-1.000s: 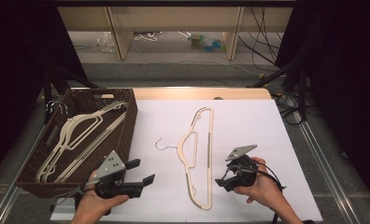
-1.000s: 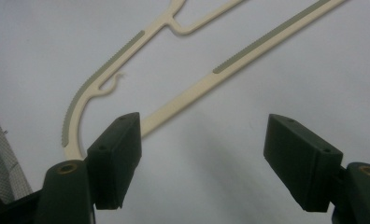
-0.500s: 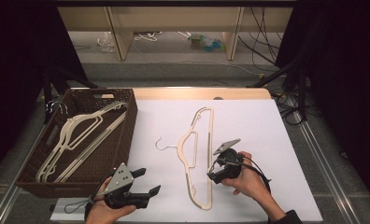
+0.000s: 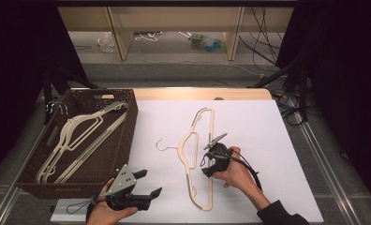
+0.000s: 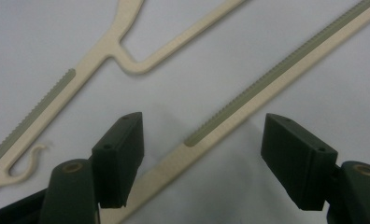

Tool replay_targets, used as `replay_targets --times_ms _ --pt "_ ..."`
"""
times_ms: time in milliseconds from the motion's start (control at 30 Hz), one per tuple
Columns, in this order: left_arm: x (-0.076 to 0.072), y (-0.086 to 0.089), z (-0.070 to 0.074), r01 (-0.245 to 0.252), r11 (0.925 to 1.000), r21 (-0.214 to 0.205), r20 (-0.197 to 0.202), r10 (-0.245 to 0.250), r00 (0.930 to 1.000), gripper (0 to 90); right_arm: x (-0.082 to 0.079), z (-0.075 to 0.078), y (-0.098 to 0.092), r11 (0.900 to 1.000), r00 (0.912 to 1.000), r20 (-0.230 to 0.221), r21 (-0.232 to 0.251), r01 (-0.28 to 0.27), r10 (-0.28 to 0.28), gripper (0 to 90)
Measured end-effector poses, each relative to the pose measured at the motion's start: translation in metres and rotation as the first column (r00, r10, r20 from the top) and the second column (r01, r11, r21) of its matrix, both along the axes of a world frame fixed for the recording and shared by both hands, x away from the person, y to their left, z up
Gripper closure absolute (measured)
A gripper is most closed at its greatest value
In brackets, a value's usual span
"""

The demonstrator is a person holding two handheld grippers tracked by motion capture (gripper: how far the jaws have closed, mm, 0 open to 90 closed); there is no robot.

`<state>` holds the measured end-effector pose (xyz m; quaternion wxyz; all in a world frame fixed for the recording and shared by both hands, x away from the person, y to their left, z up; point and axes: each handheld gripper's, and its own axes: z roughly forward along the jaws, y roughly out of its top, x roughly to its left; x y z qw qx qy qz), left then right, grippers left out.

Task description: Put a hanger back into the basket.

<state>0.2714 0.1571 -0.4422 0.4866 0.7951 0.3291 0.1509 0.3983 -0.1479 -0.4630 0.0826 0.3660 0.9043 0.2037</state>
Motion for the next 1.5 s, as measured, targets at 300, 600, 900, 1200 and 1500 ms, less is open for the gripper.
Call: replay_targets --times_ms 300,600,900,1200,1500 --pt "0.000 -0.001 -0.001 0.004 0.9999 -0.014 -0.002 -0.004 1.0000 22.2 0.009 -0.004 0.001 0.9996 0.9998 -0.021 -0.027 0.008 -0.008 34.3" --pt "0.000 -0.001 -0.001 0.000 0.9999 -0.014 0.000 0.000 1.0000 22.2 0.012 -0.003 -0.002 0.9997 0.9998 -0.020 -0.025 -0.002 0.002 39.3" --pt "0.000 -0.001 -0.001 0.003 0.9999 -0.015 -0.002 -0.003 1.0000 22.2 0.016 -0.002 0.000 0.9981 0.9993 -0.032 -0.058 -0.022 0.020 43.0" --pt "-0.002 -0.002 0.000 0.012 0.9999 -0.007 0.006 -0.012 0.9999 22.2 0.021 0.002 -0.010 0.9967 0.9964 -0.084 -0.080 -0.014 0.007 58.0" --pt "-0.002 -0.002 -0.001 0.011 0.9999 -0.008 0.002 -0.011 0.9999 22.4 0.022 0.004 -0.008 0.9903 0.9857 -0.138 -0.112 0.081 -0.097 55.5"
